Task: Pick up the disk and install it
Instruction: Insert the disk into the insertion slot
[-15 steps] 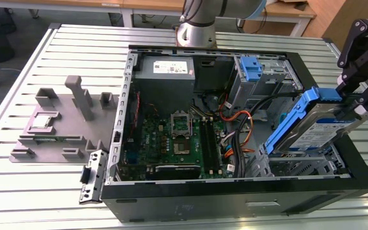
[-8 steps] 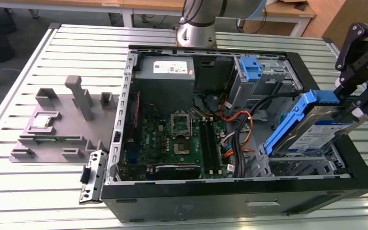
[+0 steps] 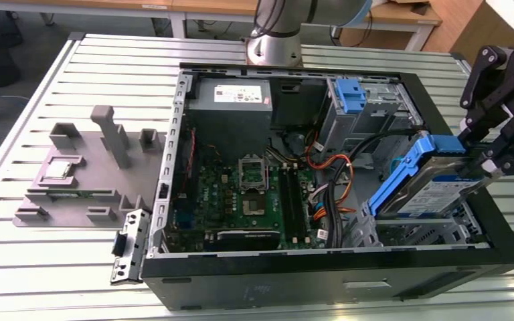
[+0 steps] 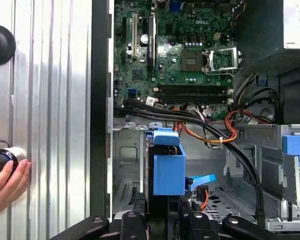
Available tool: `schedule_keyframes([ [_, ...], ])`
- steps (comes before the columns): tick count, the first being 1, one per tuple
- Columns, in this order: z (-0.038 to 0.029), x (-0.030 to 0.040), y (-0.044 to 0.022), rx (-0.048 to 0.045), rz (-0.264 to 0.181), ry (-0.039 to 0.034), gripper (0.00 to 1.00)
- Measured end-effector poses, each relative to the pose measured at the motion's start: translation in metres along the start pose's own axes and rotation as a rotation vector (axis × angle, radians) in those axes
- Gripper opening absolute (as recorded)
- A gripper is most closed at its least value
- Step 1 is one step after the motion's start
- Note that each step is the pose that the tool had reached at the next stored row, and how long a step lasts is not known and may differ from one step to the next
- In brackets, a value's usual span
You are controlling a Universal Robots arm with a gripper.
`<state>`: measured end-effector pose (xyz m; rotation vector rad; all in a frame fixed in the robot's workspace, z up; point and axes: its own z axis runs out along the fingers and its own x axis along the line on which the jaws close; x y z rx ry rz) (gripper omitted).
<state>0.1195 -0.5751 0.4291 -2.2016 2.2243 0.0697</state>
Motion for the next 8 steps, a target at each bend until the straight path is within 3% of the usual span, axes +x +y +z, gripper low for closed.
schedule_keyframes([
  [8,0.0092,0.0004,-0.0002,0.0005,-0.002,0.0000,0.35],
])
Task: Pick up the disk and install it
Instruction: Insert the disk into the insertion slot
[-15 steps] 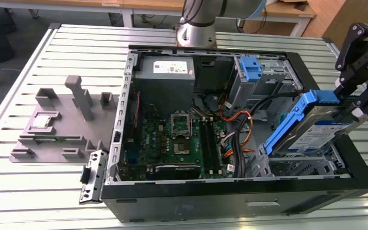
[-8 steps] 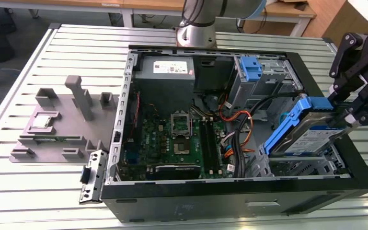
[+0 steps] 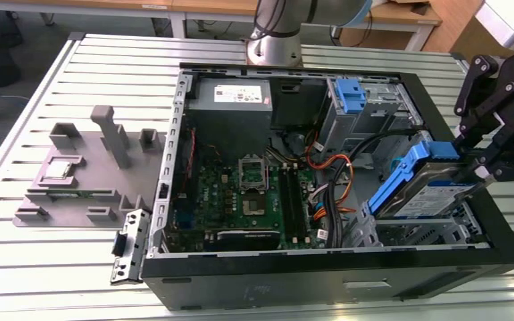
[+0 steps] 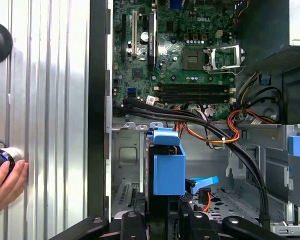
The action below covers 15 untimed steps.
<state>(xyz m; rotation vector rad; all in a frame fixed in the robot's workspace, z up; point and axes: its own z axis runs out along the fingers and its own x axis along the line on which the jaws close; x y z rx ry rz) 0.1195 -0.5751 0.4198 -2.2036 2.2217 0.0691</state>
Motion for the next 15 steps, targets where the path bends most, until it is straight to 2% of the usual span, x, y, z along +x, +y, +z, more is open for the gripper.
schedule_keyframes([
  [12,0.0007,0.0000,-0.0003,-0.0010,-0.023,0.0005,0.35],
  [15,0.0038,0.0002,-0.0003,-0.0010,-0.023,0.0004,0.35],
])
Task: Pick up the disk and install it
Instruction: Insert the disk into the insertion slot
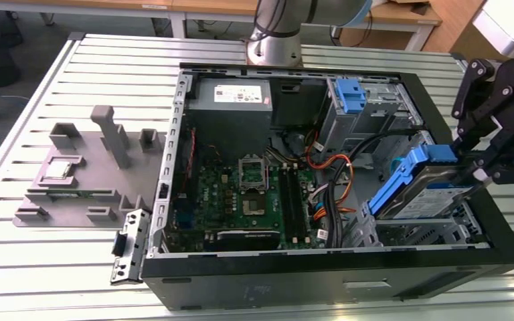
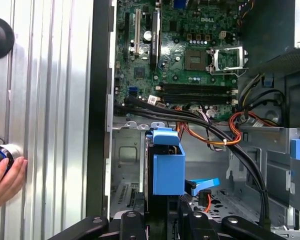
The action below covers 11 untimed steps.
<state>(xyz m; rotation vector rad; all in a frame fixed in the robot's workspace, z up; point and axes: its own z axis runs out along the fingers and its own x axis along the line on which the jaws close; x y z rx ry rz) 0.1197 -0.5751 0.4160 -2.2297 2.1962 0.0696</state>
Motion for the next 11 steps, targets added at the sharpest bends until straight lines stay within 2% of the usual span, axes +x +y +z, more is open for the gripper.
schedule_keyframes([
  [9,0.0157,0.0007,-0.0004,0.0002,0.000,0.0001,0.35],
  [10,0.0255,0.0012,-0.0006,0.0002,0.000,0.0001,0.35],
  [11,0.0270,0.0013,-0.0006,0.0002,0.000,0.0000,0.35],
])
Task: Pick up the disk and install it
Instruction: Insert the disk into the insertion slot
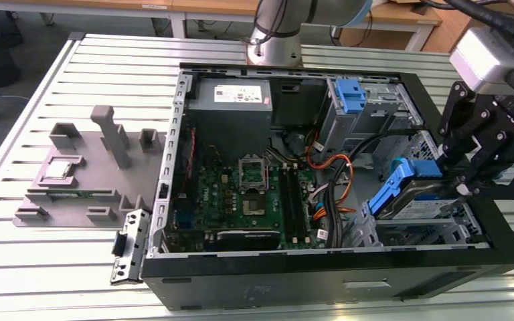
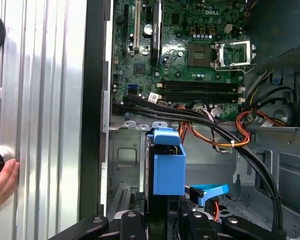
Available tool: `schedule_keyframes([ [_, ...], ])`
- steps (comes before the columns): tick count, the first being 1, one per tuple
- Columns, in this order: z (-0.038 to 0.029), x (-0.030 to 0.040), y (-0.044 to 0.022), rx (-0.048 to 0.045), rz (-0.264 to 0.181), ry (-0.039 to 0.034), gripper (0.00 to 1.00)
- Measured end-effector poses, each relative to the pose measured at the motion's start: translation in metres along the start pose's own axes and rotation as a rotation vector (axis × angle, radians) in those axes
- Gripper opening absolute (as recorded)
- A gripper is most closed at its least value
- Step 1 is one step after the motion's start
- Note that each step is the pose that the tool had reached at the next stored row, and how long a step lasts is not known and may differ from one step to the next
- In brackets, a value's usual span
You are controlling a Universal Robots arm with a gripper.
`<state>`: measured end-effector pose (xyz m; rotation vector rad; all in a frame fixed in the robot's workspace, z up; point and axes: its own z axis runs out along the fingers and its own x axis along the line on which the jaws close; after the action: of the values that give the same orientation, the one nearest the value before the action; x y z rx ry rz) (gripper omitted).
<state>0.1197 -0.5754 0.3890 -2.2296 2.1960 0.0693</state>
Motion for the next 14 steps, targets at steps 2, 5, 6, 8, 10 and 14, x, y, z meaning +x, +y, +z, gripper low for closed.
schedule_keyframes([
  [2,0.0001,0.0000,0.0000,0.0000,0.000,0.0002,0.35],
  [5,0.0002,0.0000,0.0000,0.0000,0.000,0.0003,0.35],
  [6,0.0002,0.0000,0.0000,0.0000,0.000,0.0003,0.35],
  [8,0.0003,0.0000,0.0000,0.0001,0.000,0.0002,0.36],
  [10,0.0004,0.0000,0.0000,0.0000,0.000,0.0002,0.42],
  [14,0.0006,0.0000,0.0000,0.0000,0.000,0.0001,0.42],
])
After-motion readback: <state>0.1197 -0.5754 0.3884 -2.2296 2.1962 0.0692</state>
